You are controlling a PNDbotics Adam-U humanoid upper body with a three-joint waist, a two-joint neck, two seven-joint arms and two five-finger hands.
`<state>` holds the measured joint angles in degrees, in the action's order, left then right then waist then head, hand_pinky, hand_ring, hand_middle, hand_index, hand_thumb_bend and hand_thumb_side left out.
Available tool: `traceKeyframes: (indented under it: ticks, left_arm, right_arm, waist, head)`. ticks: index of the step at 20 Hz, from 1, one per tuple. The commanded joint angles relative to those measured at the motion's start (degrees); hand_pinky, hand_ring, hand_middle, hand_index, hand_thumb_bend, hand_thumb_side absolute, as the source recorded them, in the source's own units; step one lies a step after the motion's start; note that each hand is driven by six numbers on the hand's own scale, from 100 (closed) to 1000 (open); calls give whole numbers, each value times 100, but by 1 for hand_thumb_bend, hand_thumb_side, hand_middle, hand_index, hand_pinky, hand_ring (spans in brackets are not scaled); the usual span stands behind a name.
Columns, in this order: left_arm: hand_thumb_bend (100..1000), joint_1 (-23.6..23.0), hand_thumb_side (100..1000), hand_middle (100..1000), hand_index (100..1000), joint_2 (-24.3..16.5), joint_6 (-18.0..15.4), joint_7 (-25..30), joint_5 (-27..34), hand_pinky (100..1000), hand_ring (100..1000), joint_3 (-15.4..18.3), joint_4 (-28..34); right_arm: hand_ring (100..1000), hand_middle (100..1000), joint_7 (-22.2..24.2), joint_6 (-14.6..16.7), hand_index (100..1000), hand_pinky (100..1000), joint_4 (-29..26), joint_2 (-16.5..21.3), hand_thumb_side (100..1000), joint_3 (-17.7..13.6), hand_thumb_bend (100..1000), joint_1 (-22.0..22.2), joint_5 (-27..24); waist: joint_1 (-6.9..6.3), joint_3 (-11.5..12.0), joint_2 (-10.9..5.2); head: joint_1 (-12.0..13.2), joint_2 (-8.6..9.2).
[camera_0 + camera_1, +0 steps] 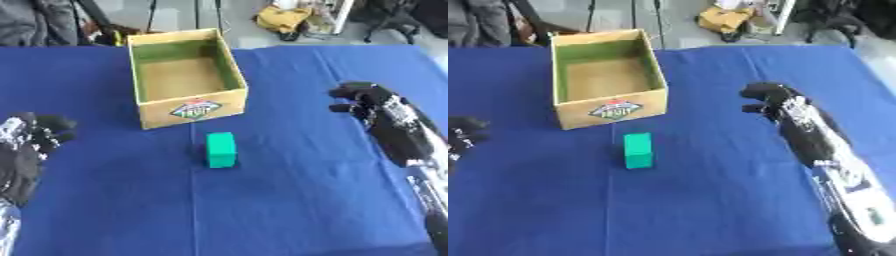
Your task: Pick up objects on the table and place them in the box.
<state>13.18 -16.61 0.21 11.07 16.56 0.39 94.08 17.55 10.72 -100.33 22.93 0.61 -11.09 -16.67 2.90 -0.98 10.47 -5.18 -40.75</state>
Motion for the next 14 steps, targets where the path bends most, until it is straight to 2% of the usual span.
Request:
traceKeyframes:
  ticks: [1, 4, 6, 9, 14]
  left_arm:
    - [387, 39, 1000, 589, 668, -81, 8, 48, -17, 826, 808, -42, 57]
    - [386, 37, 1000, 589, 668, -70, 23, 113, -12, 826, 808, -109, 45]
    - [387, 48, 1000, 589, 668, -46, 25, 135, -5, 826, 808, -128, 42]
    - [387, 76, 1000, 589, 668, -11, 25, 154, 7, 826, 808, -143, 46]
    - [387, 93, 1000, 589, 668, 2, 30, 170, 16, 826, 808, -156, 44]
  right_arm:
    - [910, 784, 40, 83, 821, 799, -153, 238, 637, 54, 100, -139, 85]
    - [913, 797, 276, 311, 832, 798, -433, 622, 559, 439, 100, -523, 322]
    - [912, 802, 455, 482, 836, 798, -383, 913, 520, 719, 100, -814, 501]
    - [912, 806, 717, 735, 840, 797, -141, 1250, 504, 940, 100, -1241, 764]
    - [911, 808, 1168, 1066, 845, 796, 522, 1126, 486, 1322, 100, -1974, 1215]
  waist:
    - [13, 77, -144]
    - [20, 227, -190]
    - [-2, 270, -197]
    - [-36, 321, -188]
    - [-43, 392, -180]
  head:
    - [-86, -43]
    - [-194, -93]
    - [-240, -96]
    - [-278, -79]
    - [-329, -73]
